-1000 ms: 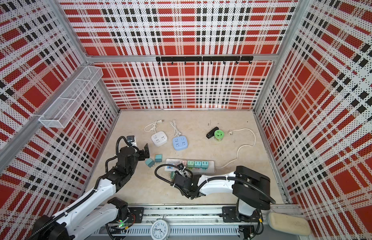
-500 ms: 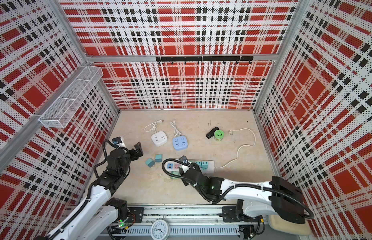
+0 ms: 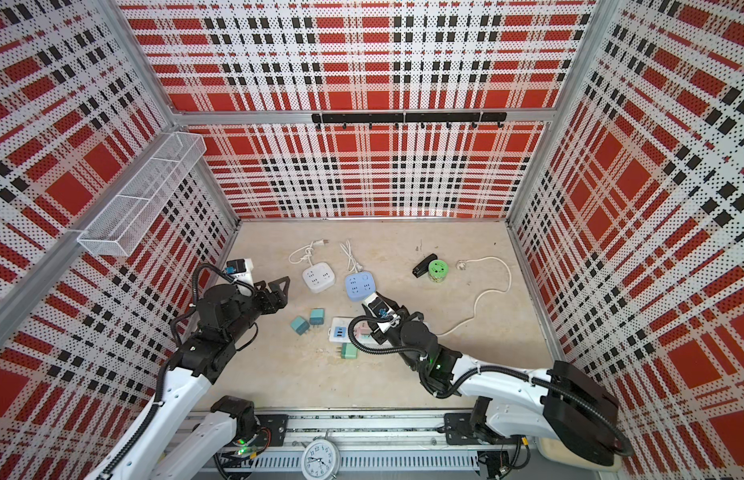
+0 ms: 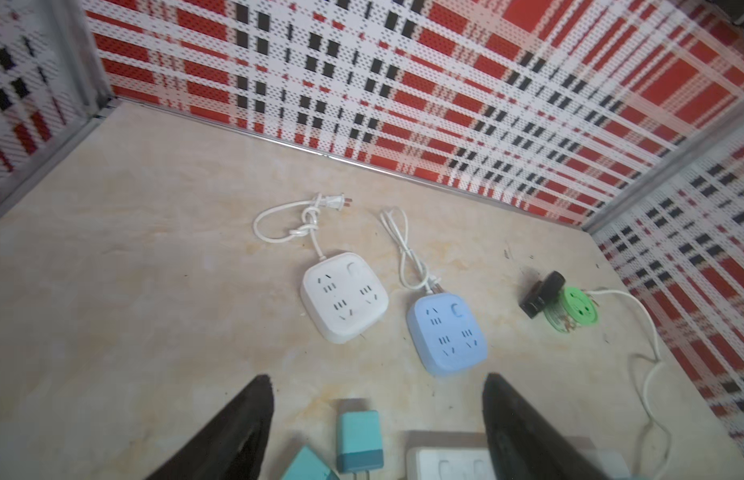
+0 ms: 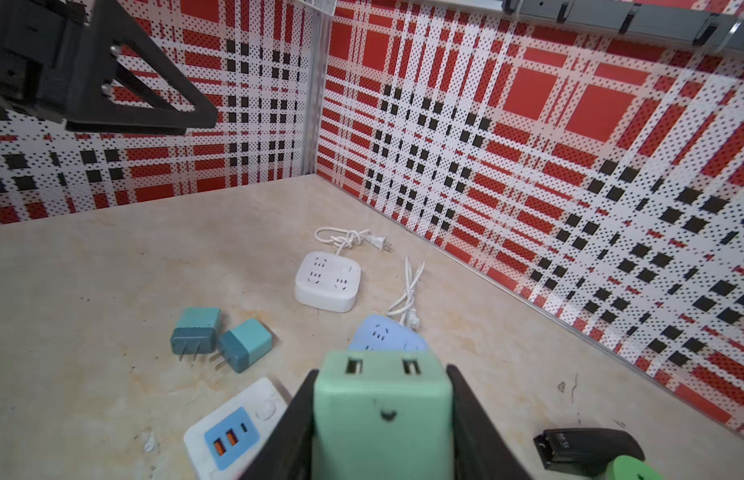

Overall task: Insert the plug
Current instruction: 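Lift the green adapter with the right gripper while the left gripper reaches toward it, then close the left gripper on the green adapter held up by the right gripper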

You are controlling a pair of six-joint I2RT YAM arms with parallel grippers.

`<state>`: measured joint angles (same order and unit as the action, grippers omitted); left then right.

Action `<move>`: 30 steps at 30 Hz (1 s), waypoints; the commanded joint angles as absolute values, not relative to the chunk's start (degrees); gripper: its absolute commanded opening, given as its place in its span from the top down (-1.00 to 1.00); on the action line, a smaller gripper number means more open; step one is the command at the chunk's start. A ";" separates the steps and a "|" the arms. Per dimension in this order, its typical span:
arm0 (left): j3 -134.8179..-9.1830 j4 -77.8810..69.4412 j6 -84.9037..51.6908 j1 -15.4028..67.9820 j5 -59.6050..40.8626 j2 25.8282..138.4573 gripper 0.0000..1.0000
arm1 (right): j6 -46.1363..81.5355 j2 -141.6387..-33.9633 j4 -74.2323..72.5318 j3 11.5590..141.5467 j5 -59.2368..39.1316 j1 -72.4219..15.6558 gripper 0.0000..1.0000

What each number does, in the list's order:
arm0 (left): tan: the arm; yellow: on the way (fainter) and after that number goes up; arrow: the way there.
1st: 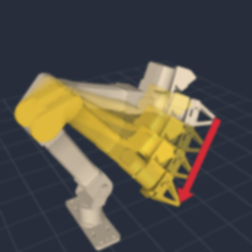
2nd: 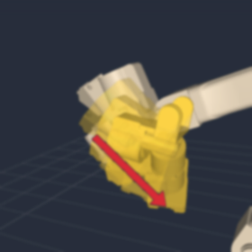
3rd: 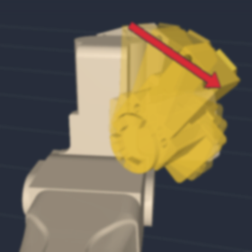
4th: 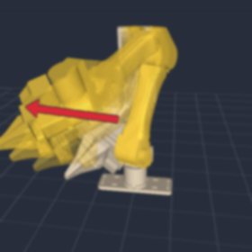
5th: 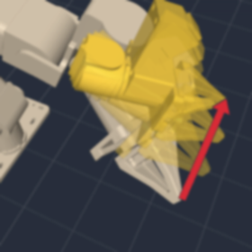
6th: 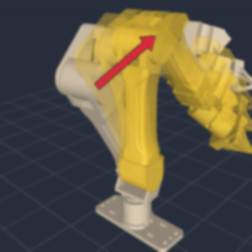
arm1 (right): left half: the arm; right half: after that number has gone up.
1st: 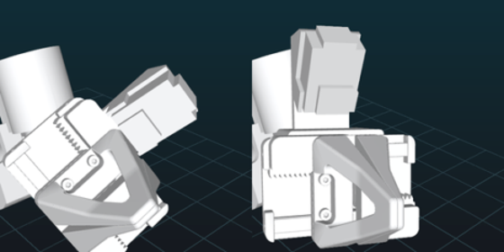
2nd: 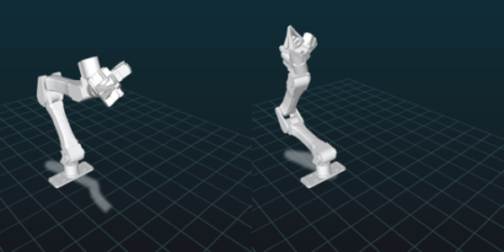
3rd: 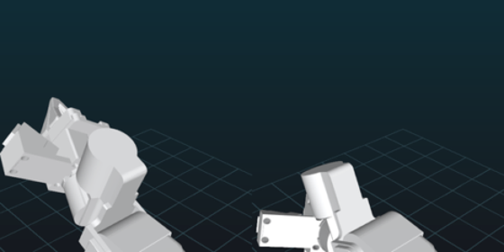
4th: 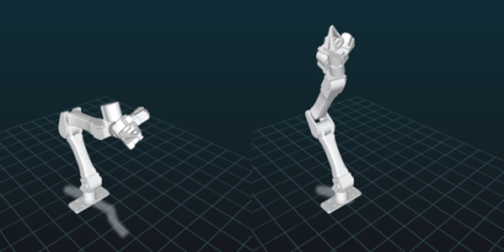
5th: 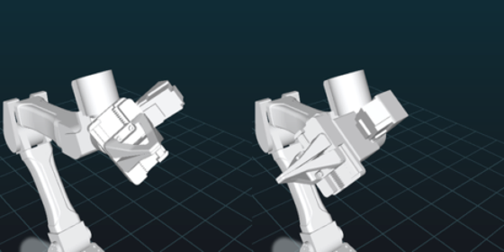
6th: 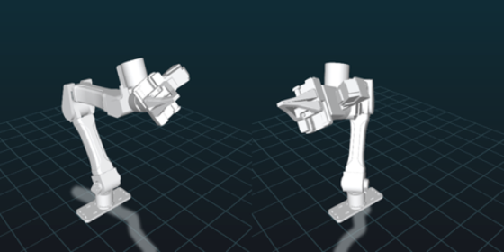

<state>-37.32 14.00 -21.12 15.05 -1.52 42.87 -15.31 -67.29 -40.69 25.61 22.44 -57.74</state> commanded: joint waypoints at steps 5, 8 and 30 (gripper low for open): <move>-41.89 19.68 -18.57 26.93 -0.96 43.86 -0.56 | -25.90 -70.24 -54.52 23.45 19.04 -55.24 1.00; -42.60 19.61 -17.94 31.62 -1.71 43.92 -0.54 | -25.97 -70.40 -54.72 22.72 15.64 -55.20 1.00; -51.23 18.63 -17.01 49.45 -1.66 54.72 -0.50 | -23.25 -64.52 -50.98 20.72 3.06 -55.33 1.00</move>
